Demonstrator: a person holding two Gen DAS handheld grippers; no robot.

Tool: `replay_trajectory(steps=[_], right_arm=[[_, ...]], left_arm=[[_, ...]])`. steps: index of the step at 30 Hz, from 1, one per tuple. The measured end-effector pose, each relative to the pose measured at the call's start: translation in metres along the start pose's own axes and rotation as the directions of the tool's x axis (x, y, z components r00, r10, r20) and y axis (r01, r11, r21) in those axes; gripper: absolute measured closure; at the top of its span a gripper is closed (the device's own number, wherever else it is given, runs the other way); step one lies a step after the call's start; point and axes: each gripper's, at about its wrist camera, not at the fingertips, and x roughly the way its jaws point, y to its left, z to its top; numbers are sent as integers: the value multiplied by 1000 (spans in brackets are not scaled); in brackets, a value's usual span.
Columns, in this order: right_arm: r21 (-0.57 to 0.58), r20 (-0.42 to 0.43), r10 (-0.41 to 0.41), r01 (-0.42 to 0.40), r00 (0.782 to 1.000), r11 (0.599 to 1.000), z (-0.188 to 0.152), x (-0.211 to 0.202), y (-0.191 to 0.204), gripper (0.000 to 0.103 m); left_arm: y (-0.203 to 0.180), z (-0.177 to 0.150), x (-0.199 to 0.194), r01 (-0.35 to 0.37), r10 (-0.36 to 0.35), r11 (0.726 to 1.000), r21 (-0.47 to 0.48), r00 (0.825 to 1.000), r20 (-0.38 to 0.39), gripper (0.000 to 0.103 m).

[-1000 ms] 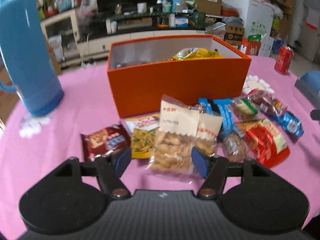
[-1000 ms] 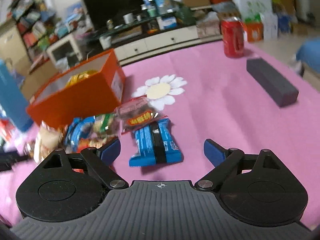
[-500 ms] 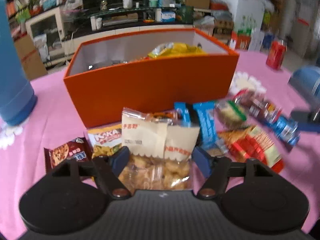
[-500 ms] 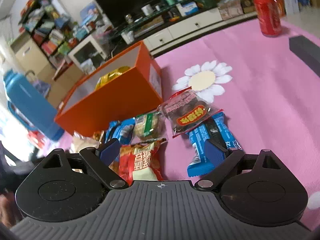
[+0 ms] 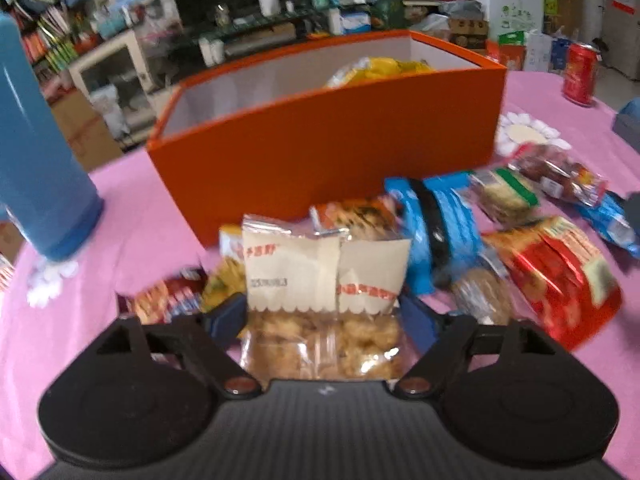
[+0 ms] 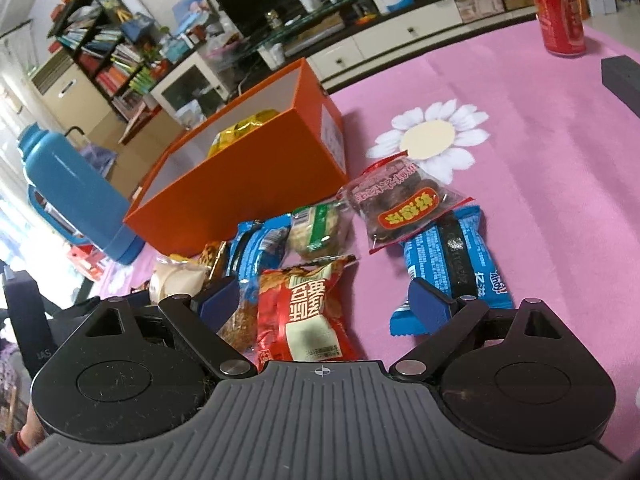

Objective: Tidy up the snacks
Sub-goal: 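Move right tool to the red cracker pack while left tool approaches the clear cookie bag, then grasp the red cracker pack with right tool while left tool grasps the clear cookie bag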

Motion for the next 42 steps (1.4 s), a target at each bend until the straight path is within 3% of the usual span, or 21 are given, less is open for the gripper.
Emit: replay_trajectory(steps=[3,7,12,17,23,27,37,42], right_arm=[[1,-9,1,-1,1000,1000,0,1,-2,21],[-14,-30,2,-2,1000,1000,-1,1,-2,21],[-135,-54,20,-27,998,990,-12,-4,16,21],[-297,-69,-15,-6,998,955,-27,3,44,21],[-315,-74,-64,38,995,948,-25,27,50,21],[-384,-62,-153,118,986,916,-28,44,63,21],[-361,-89,-159,117,983,925,-29,56,56,21],[-369,-75,-162,124,984,921,-29,60,57,21]], left_arm=[[4,-17,-10,60,-60,998,4,997,-44,24],[8,-38,-29,67,-65,997,36,996,-56,24],[16,-64,-50,90,-88,995,42,995,-51,17],[27,-61,-51,117,-117,993,-7,993,-27,16],[27,-58,-48,121,-122,992,-17,992,-30,14],[27,-63,-42,127,-126,992,12,991,-48,14],[27,-62,-33,97,-97,995,-4,993,-61,14],[29,-59,-28,116,-118,993,-38,991,-63,14]])
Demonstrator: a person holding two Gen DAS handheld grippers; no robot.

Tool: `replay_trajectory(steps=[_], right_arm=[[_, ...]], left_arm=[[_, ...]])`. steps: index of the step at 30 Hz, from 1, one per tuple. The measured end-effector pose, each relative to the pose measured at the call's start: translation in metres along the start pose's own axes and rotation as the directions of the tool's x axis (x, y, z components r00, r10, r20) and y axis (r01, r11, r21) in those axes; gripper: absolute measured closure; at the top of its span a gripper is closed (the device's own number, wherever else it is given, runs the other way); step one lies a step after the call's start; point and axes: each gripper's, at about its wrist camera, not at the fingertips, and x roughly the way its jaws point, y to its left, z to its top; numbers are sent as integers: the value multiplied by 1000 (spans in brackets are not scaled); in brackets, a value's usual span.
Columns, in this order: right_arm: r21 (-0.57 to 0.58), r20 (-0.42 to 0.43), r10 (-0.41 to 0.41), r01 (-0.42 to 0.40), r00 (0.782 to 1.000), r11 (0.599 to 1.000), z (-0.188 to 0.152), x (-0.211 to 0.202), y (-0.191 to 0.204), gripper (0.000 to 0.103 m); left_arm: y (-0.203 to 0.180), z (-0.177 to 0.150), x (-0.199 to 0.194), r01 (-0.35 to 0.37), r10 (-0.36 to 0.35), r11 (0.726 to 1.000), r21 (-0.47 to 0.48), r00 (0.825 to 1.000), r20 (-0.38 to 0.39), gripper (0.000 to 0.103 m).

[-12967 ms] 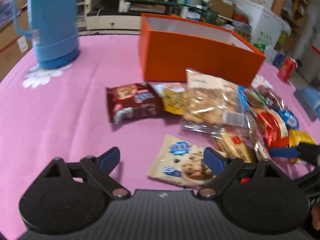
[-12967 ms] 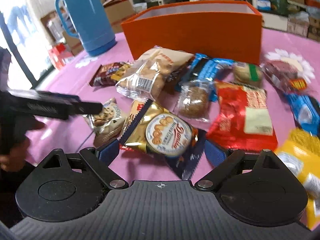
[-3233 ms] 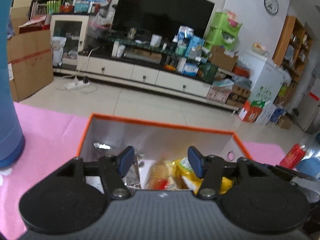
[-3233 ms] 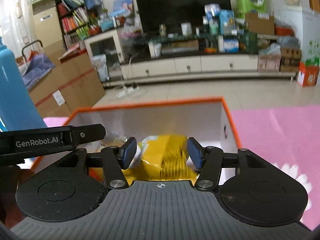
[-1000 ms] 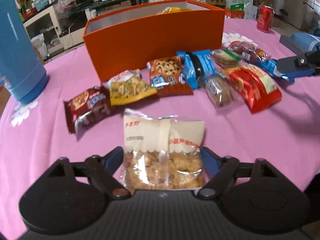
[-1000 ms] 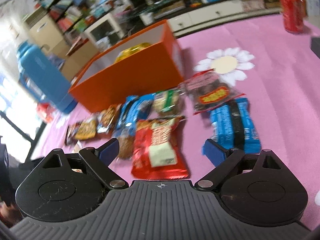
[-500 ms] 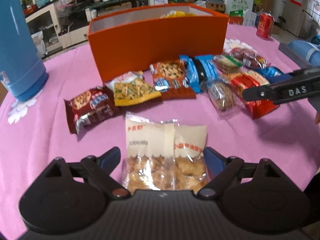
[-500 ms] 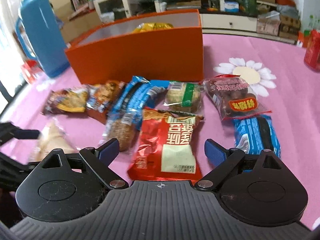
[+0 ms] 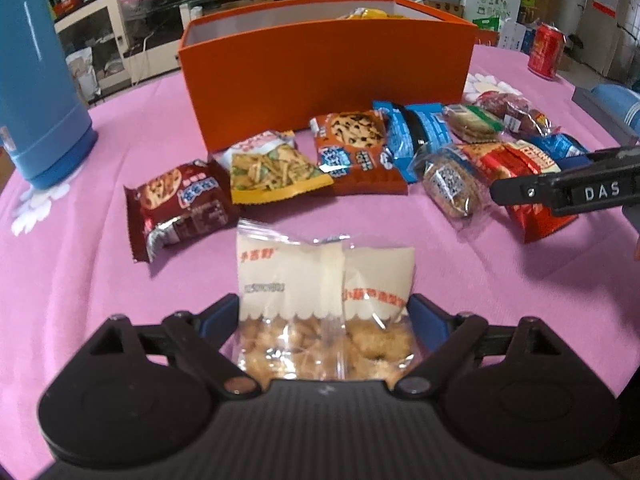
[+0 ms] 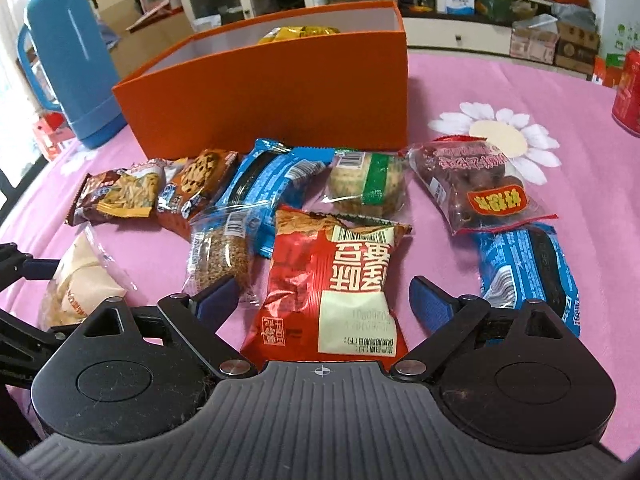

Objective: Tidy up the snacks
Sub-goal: 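Grasp the red cracker pack with right tool while left tool grasps the clear cookie bag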

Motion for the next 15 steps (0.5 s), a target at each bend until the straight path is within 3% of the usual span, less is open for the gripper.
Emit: replay_trajectory(steps=[6,8,9,15], right_arm=[[-45,7,-28,28,1000,999,-2,-1,3,31],[-61,6,-36,37,999,997,-4,-3,3,47],[-66,4,-31,31,1000,997,-4,-6,3,51],[-97,-22,-22,19,1000,995,-21,-26,2,53]], left_arm=[[2,0,0,11,-11,1000,-19,1000,-4,14],[1,-1,-1,9,-9,1000,-15,1000,1,16],[0,-1,-1,5,-5,1000,-8,1000,2,16],[-3,-3,-5,-4,4,1000,9,1000,5,20]])
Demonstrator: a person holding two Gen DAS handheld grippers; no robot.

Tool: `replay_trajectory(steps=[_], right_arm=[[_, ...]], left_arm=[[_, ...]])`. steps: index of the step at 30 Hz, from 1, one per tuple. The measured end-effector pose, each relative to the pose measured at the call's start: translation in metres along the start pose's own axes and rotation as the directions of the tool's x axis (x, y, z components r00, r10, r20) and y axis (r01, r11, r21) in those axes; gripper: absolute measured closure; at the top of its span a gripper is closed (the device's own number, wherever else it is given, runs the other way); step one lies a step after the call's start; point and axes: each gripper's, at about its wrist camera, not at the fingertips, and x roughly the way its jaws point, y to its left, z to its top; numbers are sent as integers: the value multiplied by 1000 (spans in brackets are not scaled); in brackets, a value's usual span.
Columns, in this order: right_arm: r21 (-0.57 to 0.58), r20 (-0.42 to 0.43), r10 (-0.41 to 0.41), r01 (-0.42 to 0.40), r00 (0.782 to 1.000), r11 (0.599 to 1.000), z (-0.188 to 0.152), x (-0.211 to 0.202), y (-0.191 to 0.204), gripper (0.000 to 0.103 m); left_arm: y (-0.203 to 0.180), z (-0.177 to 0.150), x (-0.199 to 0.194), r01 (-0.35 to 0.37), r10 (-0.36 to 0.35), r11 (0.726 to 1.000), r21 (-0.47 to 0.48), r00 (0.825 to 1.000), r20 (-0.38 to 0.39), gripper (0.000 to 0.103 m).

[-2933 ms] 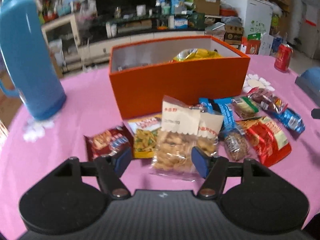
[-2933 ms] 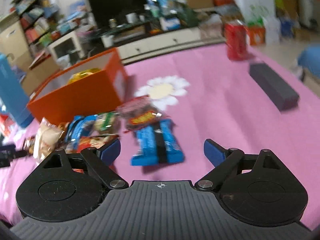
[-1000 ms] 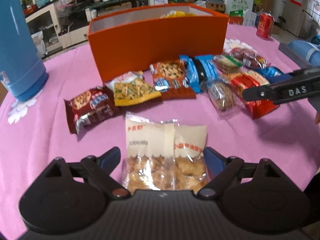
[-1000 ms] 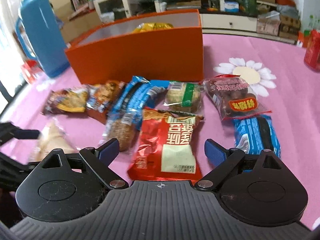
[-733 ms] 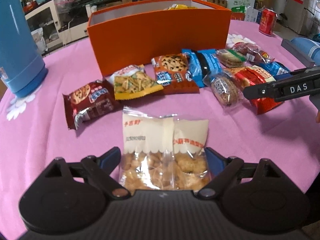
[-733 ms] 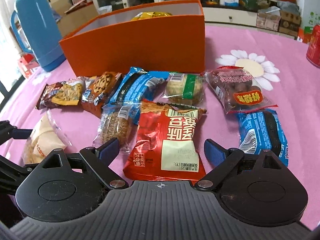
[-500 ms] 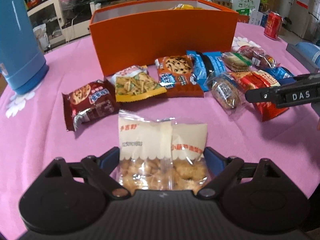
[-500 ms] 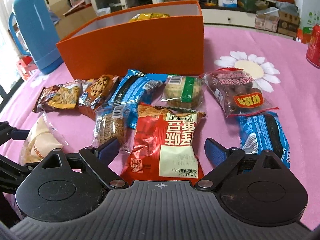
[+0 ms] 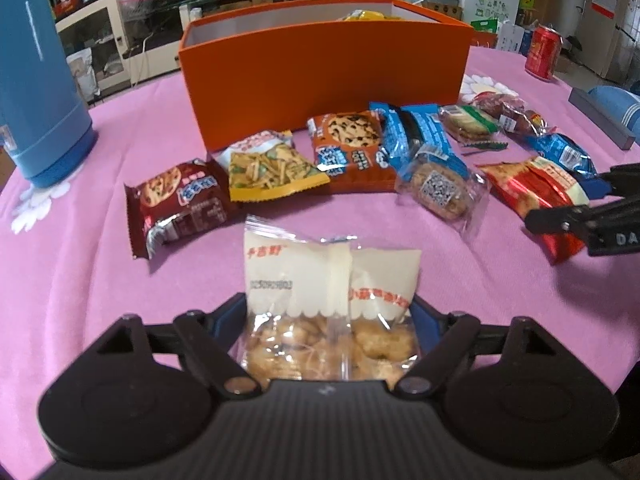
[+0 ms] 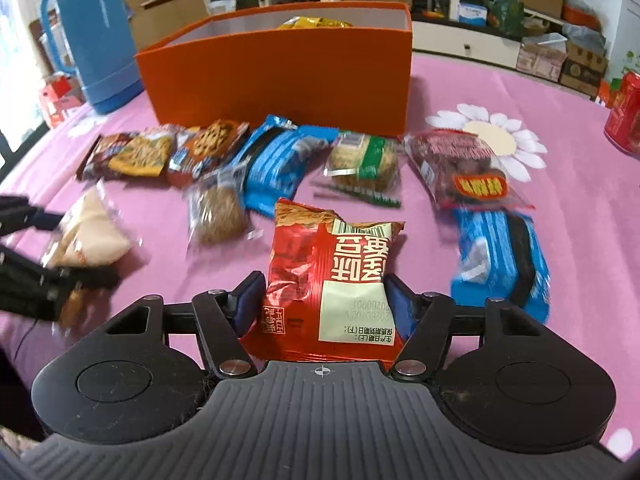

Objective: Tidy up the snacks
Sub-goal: 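Grasp the red cracker pack with right tool while left tool grasps the clear cookie bag, then carry both snacks over the orange box and open both tools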

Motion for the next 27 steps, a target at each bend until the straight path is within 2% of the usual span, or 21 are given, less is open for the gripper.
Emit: replay_trajectory(steps=[1,4,9,12,13,14,16,18,22,25,27], right_arm=[[4,-1,6,-6,1000,1000,-2,-2,-2,51],[40,-4,0,0,1000,999,-2,-1,-8,36],[36,-7,-6,6,1000,999,4,6,-3,34],[-29,-11,-46,46,999,999,1,7,5,40],[-39,-11,-49,49,999,998,0,5,6,51],[-44,-11,-47,46,999,998,-1,2,7,60],[-48,2,-56,56,998,997,-1,-9,9,63],[-47,33,-62,63,998,997,-1,-22,9,63],[-9,65,-38,39,997,999,0,-40,3,63],[-8,49,-54,54,997,999,-3,-35,2,63],[-14,24,-64,64,998,998,-6,-26,2,63]], left_arm=[[0,0,0,-1,1,1000,0,1000,-4,18],[1,2,2,-7,7,1000,-6,1000,-18,15],[-4,1,1,-32,32,999,25,999,-10,13],[-5,1,0,-30,30,999,28,1000,-7,15],[-5,0,-2,-23,23,999,31,1000,-2,20],[-5,0,-4,-29,29,999,36,1000,6,31],[-9,-2,-12,-52,50,997,63,998,29,39],[-8,-4,-19,-59,57,996,69,998,37,39],[3,-8,-32,-16,16,1000,9,999,33,39],[7,-12,-28,-53,53,999,0,998,13,39],[9,-14,-21,-65,65,998,-3,998,-13,34]])
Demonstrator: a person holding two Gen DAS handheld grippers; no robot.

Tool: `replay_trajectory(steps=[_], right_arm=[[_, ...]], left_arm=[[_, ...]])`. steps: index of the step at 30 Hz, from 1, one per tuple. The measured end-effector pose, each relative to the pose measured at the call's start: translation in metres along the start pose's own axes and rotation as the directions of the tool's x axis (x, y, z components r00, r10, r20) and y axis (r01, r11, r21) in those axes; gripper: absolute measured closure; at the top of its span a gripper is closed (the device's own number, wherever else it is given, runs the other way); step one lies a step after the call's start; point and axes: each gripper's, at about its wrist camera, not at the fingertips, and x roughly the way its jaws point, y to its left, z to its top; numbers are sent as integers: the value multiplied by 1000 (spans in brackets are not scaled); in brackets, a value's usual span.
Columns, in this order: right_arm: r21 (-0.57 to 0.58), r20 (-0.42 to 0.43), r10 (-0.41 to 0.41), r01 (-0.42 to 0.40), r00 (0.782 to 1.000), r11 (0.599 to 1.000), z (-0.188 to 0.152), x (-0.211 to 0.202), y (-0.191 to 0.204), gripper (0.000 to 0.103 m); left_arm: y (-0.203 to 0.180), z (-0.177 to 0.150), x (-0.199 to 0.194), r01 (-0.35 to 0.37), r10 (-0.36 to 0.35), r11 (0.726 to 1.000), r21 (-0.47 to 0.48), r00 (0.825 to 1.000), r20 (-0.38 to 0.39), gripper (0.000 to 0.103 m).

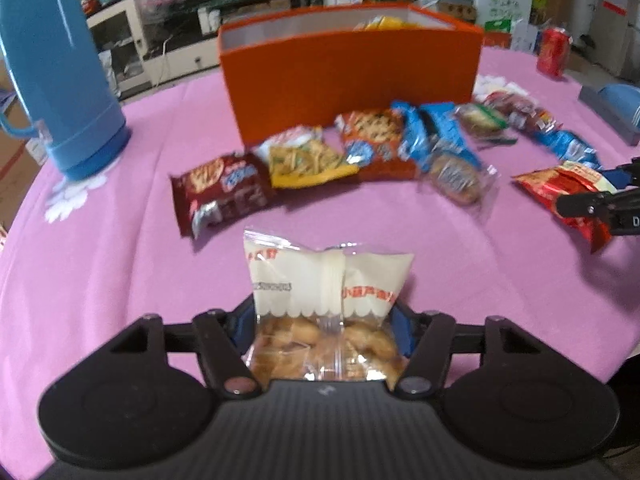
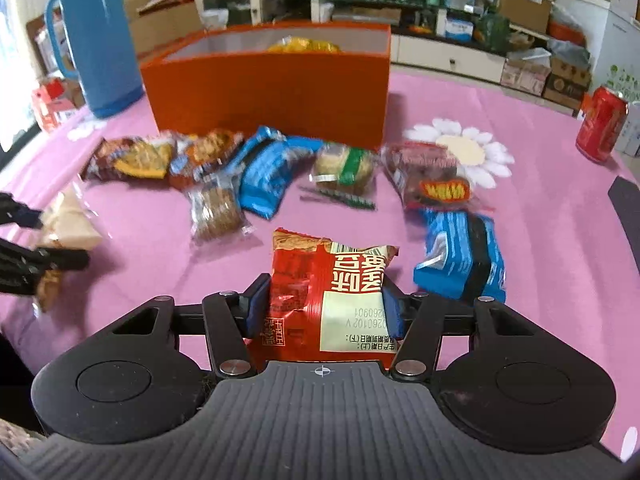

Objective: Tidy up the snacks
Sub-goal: 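Carry both snacks over the orange box and open both tools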

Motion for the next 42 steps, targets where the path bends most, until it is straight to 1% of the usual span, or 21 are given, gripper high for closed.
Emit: replay_trajectory(steps=[1,3,5,7,8,9,11,13,16,19,22,24,27,31,33,35,37,38,39,40,42], right_arm=[[-3,-13,-2,2,1000,1000,-2,5,0,63],[-14,-26,-10,9,1000,1000,-7,10,1,61],[-13,-35,-11,10,999,1000,-8,13,1,53],[-19,-33,-14,14,999,1000,-9,15,0,48],[-24,-27,-16,15,1000,1000,-10,15,-1,48],[-22,-18,-9,8,1000,1000,-12,15,-2,48],[-26,1,5,-5,1000,1000,-15,12,-4,62],[-28,8,-1,2,1000,1000,-16,7,-4,64],[23,43,45,-46,998,999,-10,-7,-8,65],[95,132,113,-126,985,988,10,-29,-14,65],[137,205,164,-194,965,971,51,-31,-21,65],[129,251,158,-195,955,972,90,-23,-23,65],[115,319,102,-145,942,983,145,-2,-23,65],[135,364,30,-85,931,987,193,45,-22,65],[163,356,33,-97,934,982,200,71,-22,65],[217,327,43,-119,944,969,202,100,-24,65],[221,294,66,-135,954,966,202,124,-21,65],[208,279,46,-107,959,972,202,133,-18,64],[183,273,-1,-51,962,982,202,138,-14,64],[176,274,-18,-32,962,984,203,142,-13,64],[168,263,-15,-31,965,985,205,145,-13,64]], left_arm=[[0,-1,2,-9,9,1000,-3,1000,-5,26],[0,-1,2,-14,14,1000,4,1000,-3,21],[-2,-3,1,-33,32,999,30,999,18,12],[-3,-8,3,-46,45,998,52,999,24,13],[0,-12,2,-30,28,998,46,999,43,22],[4,-14,-1,7,-9,999,36,998,55,26],[9,-16,-7,17,-19,999,29,997,75,41],[13,-14,-15,15,-15,1000,1,996,86,43],[20,0,-31,75,-66,996,-57,988,143,43],[27,34,-40,134,-110,985,-110,974,200,43],[34,87,-31,139,-96,979,-151,961,259,43],[43,126,-19,134,-74,974,-183,951,299,43],[51,176,10,147,-70,963,-226,946,317,43],[45,227,57,120,-56,969,-215,958,282,43],[39,247,80,102,-48,974,-203,965,256,43],[36,260,98,88,-43,979,-185,971,235,43],[35,267,116,60,-20,982,-181,977,211,43],[36,270,126,51,-15,981,-186,981,193,43],[37,272,134,44,-10,980,-192,985,173,43],[39,272,142,36,-5,980,-197,988,153,43],[40,269,155,17,6,982,-191,993,117,38]])
